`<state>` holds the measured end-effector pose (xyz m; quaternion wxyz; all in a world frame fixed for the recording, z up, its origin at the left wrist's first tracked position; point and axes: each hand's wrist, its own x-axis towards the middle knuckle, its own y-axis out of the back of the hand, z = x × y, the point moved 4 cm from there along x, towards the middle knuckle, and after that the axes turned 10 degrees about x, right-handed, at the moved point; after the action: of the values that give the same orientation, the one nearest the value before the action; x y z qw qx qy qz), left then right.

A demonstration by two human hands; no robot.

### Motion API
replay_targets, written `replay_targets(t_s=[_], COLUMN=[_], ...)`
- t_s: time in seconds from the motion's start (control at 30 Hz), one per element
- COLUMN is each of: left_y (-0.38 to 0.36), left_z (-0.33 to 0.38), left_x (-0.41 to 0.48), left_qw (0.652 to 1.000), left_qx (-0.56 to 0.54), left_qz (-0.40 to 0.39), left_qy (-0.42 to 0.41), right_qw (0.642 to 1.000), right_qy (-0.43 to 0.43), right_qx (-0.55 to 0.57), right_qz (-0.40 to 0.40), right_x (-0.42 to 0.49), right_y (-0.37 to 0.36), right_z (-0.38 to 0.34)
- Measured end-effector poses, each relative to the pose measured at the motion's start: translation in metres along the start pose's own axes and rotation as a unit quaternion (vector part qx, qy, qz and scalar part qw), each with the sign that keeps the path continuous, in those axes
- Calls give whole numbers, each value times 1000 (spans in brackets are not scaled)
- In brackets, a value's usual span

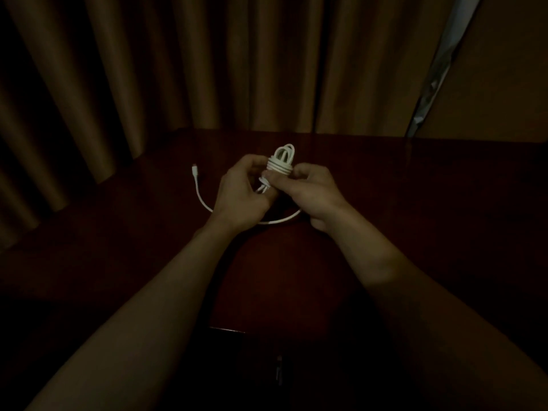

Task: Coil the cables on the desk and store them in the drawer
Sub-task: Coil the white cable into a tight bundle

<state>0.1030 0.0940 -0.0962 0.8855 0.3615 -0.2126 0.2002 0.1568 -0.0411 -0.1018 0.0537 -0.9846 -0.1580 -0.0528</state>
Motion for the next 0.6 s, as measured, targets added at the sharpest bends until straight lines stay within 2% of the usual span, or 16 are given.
replay_targets(t_s=[0.17, 0.3, 0.47, 0.6], left_y=[-1, -4, -5, 0], left_z=[1, 5, 2, -1], left_x=[-2, -2, -1, 0], left_qw=[998, 993, 994, 998], left_qx=[19, -49, -80, -55], left_qz=[-54, -107, -69, -17], left_qy=[-7, -3, 7, 19], right_qw=[997, 995, 994, 998], right_qy=[-30, -39, -50, -44], right_qx=[27, 62, 71, 40], right_qz=[-60, -71, -63, -12], right_x=[-3, 0, 3, 2], right_y=[0, 6, 2, -1], right_z=[-2, -1, 1, 4])
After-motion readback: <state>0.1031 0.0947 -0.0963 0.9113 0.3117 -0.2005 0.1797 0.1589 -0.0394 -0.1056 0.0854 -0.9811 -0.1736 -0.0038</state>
